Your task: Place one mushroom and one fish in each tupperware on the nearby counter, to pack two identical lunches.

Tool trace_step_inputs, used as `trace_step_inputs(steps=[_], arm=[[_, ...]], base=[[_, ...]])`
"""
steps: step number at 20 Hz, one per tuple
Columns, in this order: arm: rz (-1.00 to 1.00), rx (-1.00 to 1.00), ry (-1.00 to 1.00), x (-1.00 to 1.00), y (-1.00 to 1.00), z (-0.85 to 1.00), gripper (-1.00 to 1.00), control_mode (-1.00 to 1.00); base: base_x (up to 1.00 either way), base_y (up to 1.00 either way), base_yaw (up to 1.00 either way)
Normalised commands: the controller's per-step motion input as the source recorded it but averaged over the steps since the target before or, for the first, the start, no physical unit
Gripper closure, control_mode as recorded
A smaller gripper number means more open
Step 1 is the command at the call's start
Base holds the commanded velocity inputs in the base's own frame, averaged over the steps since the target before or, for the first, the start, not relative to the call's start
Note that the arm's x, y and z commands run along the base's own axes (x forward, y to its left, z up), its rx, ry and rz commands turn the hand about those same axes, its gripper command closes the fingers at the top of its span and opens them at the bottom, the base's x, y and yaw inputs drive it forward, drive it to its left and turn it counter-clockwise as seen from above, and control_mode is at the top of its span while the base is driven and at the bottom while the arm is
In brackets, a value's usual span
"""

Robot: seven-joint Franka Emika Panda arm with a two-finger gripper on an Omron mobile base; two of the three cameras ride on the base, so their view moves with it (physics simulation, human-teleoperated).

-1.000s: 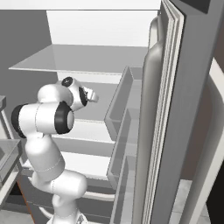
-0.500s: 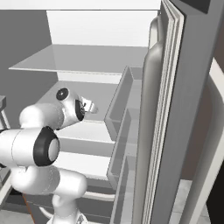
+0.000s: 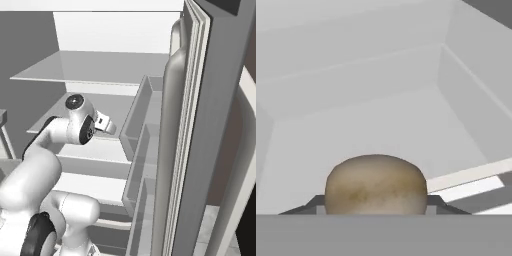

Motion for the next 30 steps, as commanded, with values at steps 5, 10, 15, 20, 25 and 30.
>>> trace_step_inputs(steps=[5, 10, 15, 20, 25, 30], arm=[[0.0, -0.02, 0.39, -0.62, 0.0, 0.78, 1.0, -1.0], [0.0, -0.04, 0.09, -0.86, 0.0, 0.13, 1.0, -1.0], [0.01, 0.0, -0.08, -0.84, 0.0, 0.0, 1.0, -1.0], [0.03, 0.0, -0.12, -0.81, 0.0, 0.0, 1.0, -1.0], [0.07, 0.0, -0.12, -0.56, 0.0, 0.0, 1.0, -1.0], [0.09, 0.0, -0.16, -0.44, 0.0, 0.0, 1.0, 1.0]], base=[[0.0, 0.0, 0.0], [0.0, 0.0, 0.0], [0.0, 0.0, 0.0], [0.0, 0.0, 0.0], [0.0, 0.0, 0.0], [-0.16, 0.0, 0.02]])
